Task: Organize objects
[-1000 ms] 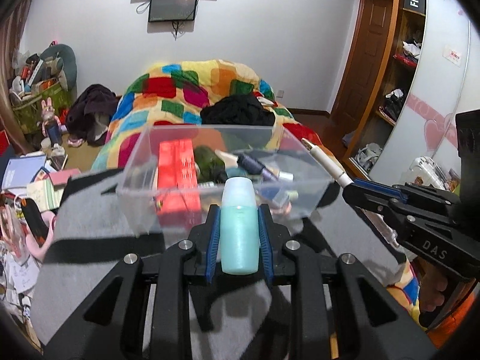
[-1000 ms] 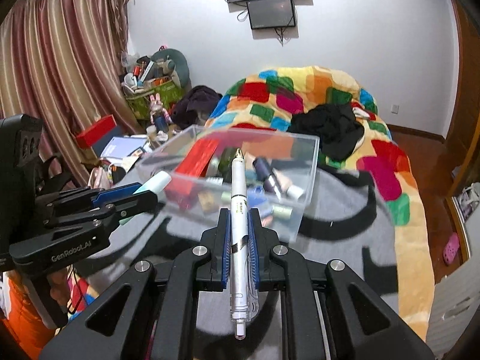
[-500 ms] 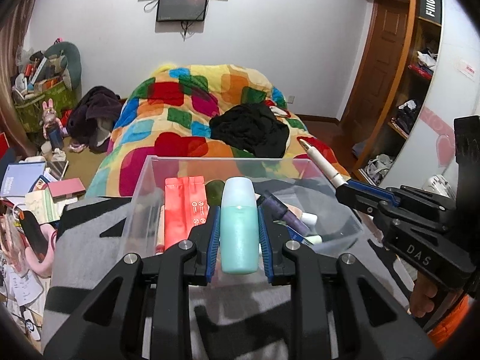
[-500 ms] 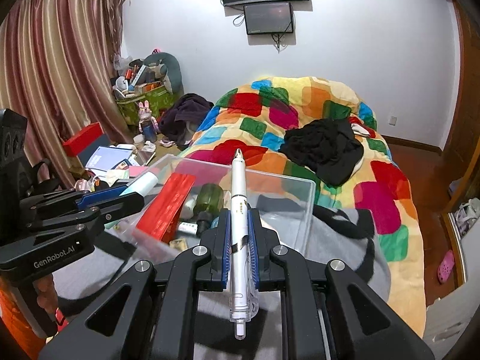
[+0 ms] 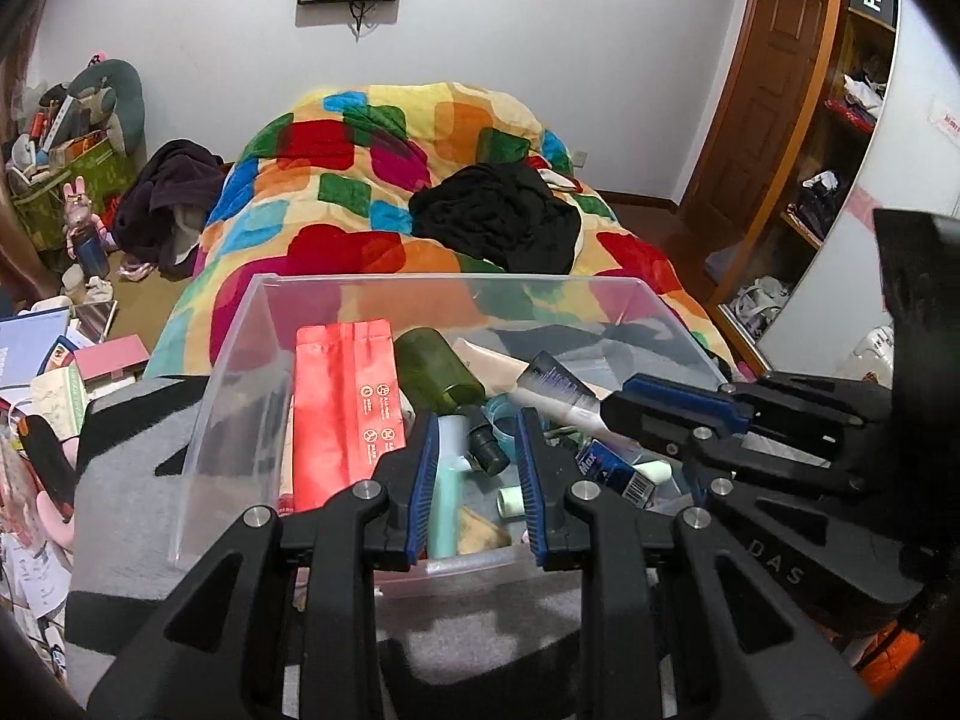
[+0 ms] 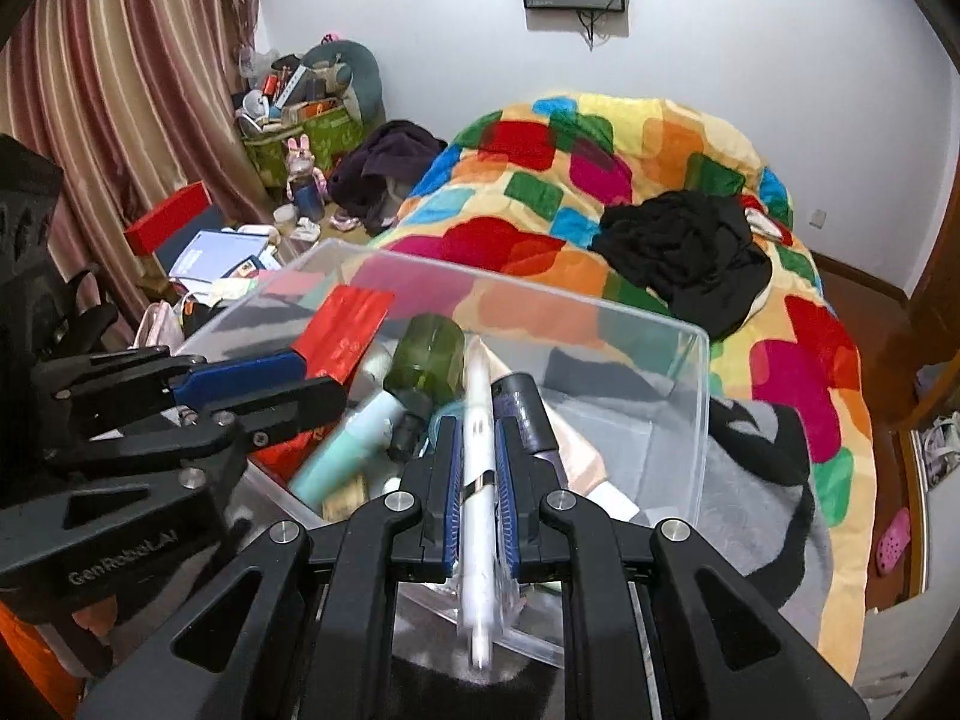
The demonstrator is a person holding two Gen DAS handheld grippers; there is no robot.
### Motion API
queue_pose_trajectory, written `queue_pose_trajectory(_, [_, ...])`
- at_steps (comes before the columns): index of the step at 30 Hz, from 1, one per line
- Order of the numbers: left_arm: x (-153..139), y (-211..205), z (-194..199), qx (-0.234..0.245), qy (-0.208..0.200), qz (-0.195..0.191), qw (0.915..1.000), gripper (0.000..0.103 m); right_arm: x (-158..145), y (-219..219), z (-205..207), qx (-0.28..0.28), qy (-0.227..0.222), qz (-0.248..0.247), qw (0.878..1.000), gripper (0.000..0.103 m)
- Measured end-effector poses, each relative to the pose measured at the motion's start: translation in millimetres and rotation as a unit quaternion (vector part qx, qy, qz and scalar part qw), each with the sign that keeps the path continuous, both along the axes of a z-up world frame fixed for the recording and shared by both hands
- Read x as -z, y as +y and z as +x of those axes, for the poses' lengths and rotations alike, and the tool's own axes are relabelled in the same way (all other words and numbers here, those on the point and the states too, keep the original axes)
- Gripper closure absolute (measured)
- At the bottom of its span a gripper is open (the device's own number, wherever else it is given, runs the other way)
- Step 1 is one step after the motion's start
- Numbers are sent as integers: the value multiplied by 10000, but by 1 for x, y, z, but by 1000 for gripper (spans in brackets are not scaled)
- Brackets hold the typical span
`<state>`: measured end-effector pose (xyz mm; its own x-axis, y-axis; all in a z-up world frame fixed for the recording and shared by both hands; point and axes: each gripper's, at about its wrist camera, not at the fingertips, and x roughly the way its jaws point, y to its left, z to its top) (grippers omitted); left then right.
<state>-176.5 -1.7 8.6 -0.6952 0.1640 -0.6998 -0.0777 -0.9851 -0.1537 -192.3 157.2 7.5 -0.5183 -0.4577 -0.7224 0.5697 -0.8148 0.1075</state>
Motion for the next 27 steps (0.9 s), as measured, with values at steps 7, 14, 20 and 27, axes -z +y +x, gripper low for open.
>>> queue_pose_trajectory(7, [-15, -2, 18, 13, 204, 78, 9998, 79, -17, 15, 14, 25, 58, -199, 9998, 92])
queue_pose_trajectory(14, [-27, 0, 49, -5, 411, 73, 9991, 72, -35, 24, 45, -10, 259, -350, 9991, 76])
queue_pose_trajectory(20, [-30, 0, 74, -76, 558, -42, 9984, 46, -41, 32, 75, 57, 494, -427, 9978, 54])
queue_pose_trajectory(27, [-31, 7, 101, -67, 723, -218, 9971, 23, -42, 42, 93, 277, 688, -466, 9962, 38])
